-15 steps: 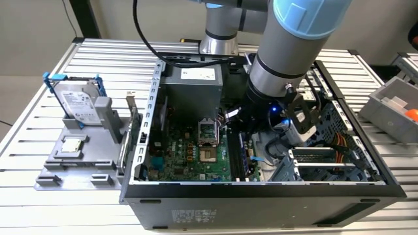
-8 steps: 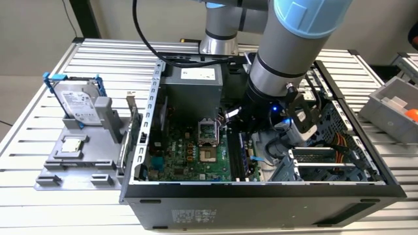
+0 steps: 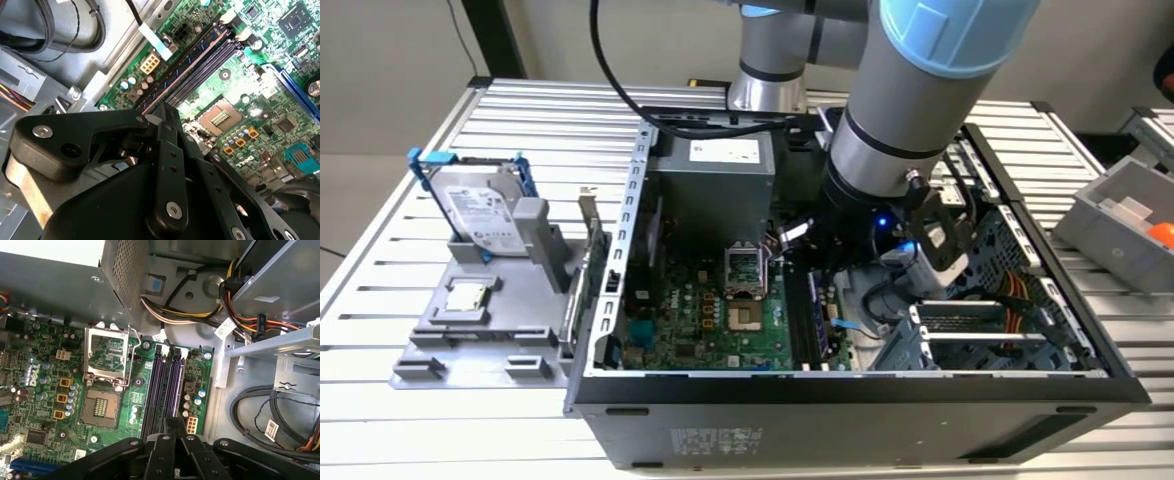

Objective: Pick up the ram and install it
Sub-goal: 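Press down the ram until it locks into place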

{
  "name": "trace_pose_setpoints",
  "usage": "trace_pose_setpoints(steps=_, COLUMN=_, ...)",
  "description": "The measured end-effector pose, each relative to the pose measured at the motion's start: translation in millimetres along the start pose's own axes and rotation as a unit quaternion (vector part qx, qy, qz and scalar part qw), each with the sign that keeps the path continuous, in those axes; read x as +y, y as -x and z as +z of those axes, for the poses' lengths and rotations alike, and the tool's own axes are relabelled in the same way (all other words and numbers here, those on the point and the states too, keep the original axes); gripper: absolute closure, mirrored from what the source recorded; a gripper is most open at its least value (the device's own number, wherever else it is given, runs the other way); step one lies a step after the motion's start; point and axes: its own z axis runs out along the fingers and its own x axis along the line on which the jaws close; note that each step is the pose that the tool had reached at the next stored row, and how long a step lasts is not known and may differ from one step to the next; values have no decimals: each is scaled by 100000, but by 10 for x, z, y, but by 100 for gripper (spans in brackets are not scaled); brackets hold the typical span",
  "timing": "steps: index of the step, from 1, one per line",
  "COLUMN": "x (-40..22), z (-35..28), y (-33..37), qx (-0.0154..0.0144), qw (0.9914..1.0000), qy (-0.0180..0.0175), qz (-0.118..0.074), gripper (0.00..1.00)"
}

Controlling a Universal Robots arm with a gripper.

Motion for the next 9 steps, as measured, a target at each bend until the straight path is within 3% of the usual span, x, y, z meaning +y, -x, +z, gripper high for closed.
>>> trace_pose_setpoints(steps=9, x=0, z=-1, y=0, qx=61, qw=99998, qy=-4, qz=-547, gripper=100)
